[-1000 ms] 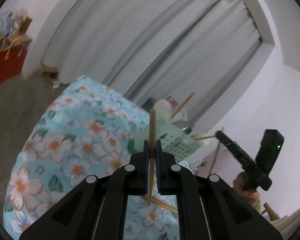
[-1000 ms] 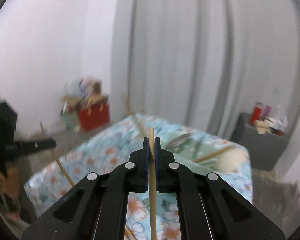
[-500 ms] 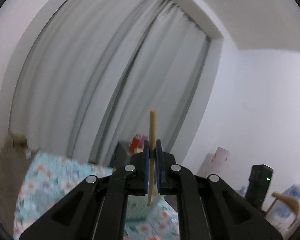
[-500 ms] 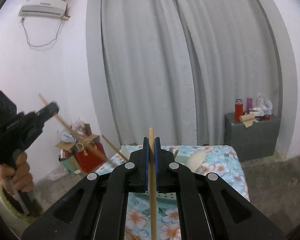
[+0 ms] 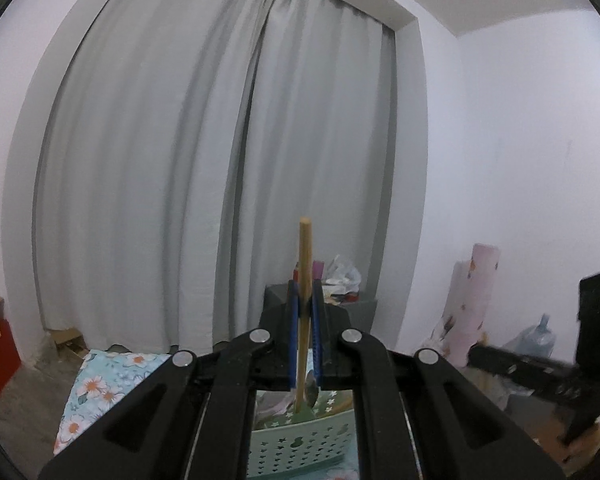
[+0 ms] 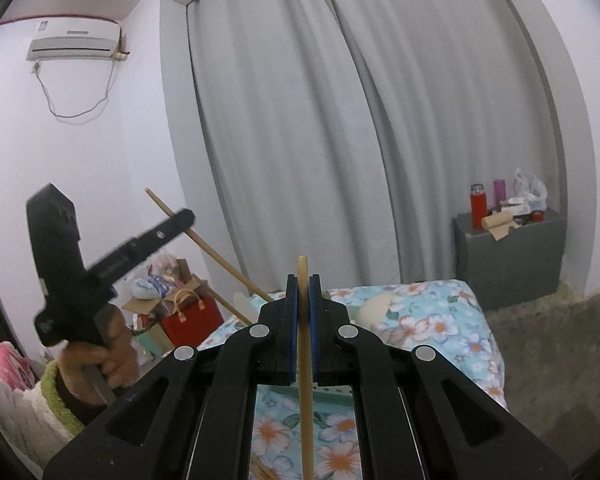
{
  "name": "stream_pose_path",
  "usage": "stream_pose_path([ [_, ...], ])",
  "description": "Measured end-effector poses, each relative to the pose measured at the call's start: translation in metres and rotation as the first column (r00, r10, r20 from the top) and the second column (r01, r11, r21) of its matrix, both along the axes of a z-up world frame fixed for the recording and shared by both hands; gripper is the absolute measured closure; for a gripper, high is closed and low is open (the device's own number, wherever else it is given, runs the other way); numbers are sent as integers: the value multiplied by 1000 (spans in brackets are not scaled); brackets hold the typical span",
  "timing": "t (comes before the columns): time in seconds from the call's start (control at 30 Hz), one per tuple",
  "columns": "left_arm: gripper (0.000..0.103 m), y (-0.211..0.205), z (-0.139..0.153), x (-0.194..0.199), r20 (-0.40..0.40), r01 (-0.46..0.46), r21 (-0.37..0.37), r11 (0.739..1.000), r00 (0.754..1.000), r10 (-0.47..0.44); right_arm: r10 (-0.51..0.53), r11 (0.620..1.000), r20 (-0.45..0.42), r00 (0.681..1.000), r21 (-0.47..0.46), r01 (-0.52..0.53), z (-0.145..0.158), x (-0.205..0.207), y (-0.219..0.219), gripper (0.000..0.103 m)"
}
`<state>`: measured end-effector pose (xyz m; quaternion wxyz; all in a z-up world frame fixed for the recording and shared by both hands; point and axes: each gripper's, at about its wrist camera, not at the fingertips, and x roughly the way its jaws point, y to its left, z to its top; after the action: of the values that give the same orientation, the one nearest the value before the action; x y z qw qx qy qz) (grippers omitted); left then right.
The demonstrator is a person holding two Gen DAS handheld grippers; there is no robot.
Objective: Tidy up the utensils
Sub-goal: 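Carry the chopstick over the green holder with the left tool while the right tool lifts its chopstick, then lower the chopstick into the green holder and open the left tool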
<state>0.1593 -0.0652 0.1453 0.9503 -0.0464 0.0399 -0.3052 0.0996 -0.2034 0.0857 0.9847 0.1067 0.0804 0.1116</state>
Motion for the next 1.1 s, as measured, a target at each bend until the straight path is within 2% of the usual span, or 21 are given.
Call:
stream_pose_path([
  [0.13, 97, -16, -17, 15, -36, -8, 35, 999, 999, 9, 1, 1000, -4, 1000, 9, -1, 0, 0, -3, 100],
  [0.27, 95, -20, -35, 36, -146, 29, 25, 999, 989, -25, 0, 1000, -8, 1000, 5, 0, 0, -3, -3, 100],
  [0.3, 88, -19, -39, 37, -167, 37, 20, 999, 985, -33, -1, 1000, -9, 1000, 4, 2, 1, -7, 0, 100],
  [0.33, 77, -17, -41, 39, -185, 36, 5, 999, 982, -34, -2, 1000, -12, 1000, 2, 2, 1, -8, 1, 100],
  [0.4, 64, -14, -44, 38, -188, 29, -20, 999, 982, -32, -3, 1000, -15, 1000, 2, 3, 2, -10, 2, 100],
  [0.77, 40, 24, -38, 7, -149, -36, -76, 996, 989, 24, 31, 999, 22, 999, 26, -32, 21, -7, 3, 100],
  [0.87, 35, 39, -42, -7, -171, -47, -73, 996, 985, 34, 37, 999, 57, 998, 20, -38, 35, -1, 6, 100],
  [1.1, 23, 67, -76, -28, -271, -73, -23, 997, 960, 64, 17, 1000, 184, 983, 20, -20, 78, 19, 18, 100],
])
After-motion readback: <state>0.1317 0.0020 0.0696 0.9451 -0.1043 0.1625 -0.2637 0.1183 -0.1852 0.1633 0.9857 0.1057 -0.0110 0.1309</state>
